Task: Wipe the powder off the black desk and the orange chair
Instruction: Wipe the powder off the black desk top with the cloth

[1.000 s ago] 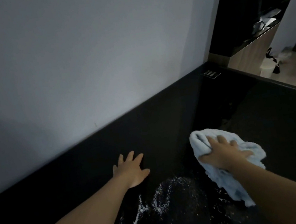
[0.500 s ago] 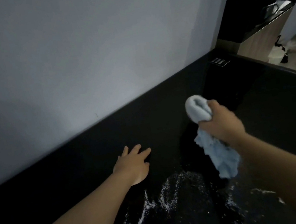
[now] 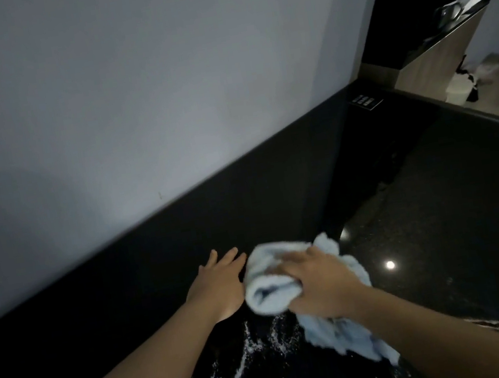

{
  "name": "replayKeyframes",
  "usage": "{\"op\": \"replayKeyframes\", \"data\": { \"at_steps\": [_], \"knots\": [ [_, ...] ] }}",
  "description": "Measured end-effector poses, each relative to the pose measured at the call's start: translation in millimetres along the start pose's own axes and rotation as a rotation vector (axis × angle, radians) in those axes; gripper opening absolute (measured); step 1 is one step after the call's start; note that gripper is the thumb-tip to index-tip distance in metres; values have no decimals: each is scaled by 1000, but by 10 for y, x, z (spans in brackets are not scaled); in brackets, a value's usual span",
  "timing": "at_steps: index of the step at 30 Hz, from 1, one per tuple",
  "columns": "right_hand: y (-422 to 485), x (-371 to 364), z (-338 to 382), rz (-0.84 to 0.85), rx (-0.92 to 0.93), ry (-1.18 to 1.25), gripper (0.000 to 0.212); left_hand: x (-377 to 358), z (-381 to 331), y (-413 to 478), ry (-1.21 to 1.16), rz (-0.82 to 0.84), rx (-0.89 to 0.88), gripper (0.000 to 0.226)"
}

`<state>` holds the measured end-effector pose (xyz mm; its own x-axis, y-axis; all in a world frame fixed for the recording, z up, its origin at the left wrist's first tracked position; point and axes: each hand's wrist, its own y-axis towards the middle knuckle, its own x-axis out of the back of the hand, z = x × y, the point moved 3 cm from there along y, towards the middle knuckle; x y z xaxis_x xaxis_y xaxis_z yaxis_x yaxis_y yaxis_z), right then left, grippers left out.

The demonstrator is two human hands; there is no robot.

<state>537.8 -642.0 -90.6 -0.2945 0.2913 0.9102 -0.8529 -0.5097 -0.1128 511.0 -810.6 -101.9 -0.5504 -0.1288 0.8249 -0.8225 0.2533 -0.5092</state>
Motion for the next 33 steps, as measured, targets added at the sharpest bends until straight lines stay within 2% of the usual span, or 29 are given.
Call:
{"op": "replayKeyframes", "data": {
  "at_steps": [1,3,5,7,8,10,12,14,15,16,18,20,21,23,25,27,30,33],
  "knots": [
    [-72,47,31,31,49,134,42,-7,-10,-22,-3,1,2,61],
    [-118,259,-109,-77,22,227,41,-25,-45,-82,-44,-4,20,61],
    [-119,489,-416,-201,-200,77,57,-66,-81,-141,-67,-1,39,63],
    [-182,506,-613,-59,-536,-104,65,-118,-107,-198,-79,25,42,63],
    [-211,420,-624,17,-611,-141,67,-146,-122,-222,-83,36,41,63],
    [-227,164,-472,32,-564,-215,67,-169,-144,-263,-69,40,32,61],
    [-217,-15,-261,-15,-362,-207,58,-201,-145,-285,-63,37,25,61],
    [-226,-36,-90,-38,-146,9,39,-217,-161,-298,-51,38,12,58],
    [-251,6,-49,-31,-104,161,34,-218,-170,-301,-44,44,9,56],
    [-278,90,-78,-60,-125,301,38,-216,-178,-300,-51,54,20,55],
    [-340,380,-293,-287,-280,453,53,-216,-213,-296,-62,66,57,56],
    [-415,702,-615,-474,-487,384,55,-198,-278,-294,-55,68,84,54],
    [-440,819,-781,-468,-614,324,56,-184,-304,-283,-65,60,102,53],
    [-500,893,-1040,-350,-840,209,59,-160,-356,-240,-76,42,123,52],
    [-563,858,-1238,-316,-961,99,59,-167,-415,-170,-55,49,126,52],
    [-577,803,-1393,-318,-1019,53,60,-176,-441,-83,-22,54,127,53],
    [-444,698,-1492,-184,-1118,73,68,-164,-427,33,13,34,111,53],
    [-268,594,-1333,-170,-1044,-84,57,-179,-391,75,105,2,99,55]
  ]
}}
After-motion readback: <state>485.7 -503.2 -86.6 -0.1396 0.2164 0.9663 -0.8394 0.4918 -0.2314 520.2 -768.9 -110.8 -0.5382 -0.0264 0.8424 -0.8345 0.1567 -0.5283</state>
